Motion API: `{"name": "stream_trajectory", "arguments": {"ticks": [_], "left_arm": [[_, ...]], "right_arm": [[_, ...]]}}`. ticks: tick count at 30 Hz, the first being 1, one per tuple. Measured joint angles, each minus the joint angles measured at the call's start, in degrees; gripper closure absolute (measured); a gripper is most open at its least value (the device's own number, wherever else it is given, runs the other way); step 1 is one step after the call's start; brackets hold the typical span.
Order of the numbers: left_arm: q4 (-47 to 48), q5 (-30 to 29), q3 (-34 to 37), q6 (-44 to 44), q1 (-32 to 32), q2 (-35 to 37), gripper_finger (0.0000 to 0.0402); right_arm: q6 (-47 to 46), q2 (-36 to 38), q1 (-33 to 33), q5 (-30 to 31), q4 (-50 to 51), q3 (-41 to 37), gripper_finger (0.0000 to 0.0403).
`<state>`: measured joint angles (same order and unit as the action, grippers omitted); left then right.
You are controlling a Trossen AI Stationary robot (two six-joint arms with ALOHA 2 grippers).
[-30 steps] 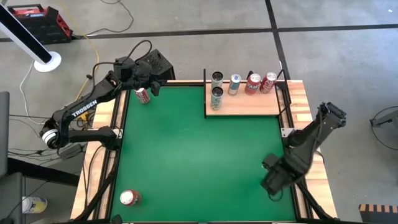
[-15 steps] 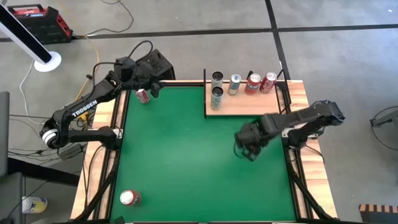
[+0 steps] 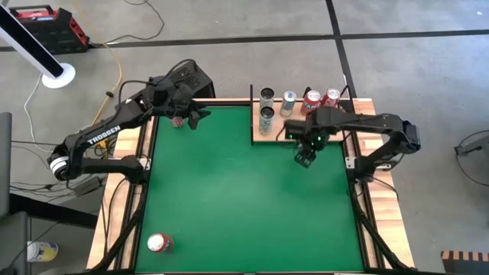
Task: Place canned beverage on shelf
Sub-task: Put the blue soda can on the shelf aligned with the other blue soda can
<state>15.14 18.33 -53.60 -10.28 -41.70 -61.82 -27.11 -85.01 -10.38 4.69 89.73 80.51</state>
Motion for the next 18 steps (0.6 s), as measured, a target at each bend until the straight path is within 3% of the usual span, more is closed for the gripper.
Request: {"name": "stream_trajectory", "arguments": {"ticks": [18], "left_arm": [[0.0, -0.5, 0.0, -1.1, 2.2, 0.0, 0.0200]], "right_arm": [[13.6, -0.2, -17.2, 2.9, -0.6, 0.0, 0.0143]]}}
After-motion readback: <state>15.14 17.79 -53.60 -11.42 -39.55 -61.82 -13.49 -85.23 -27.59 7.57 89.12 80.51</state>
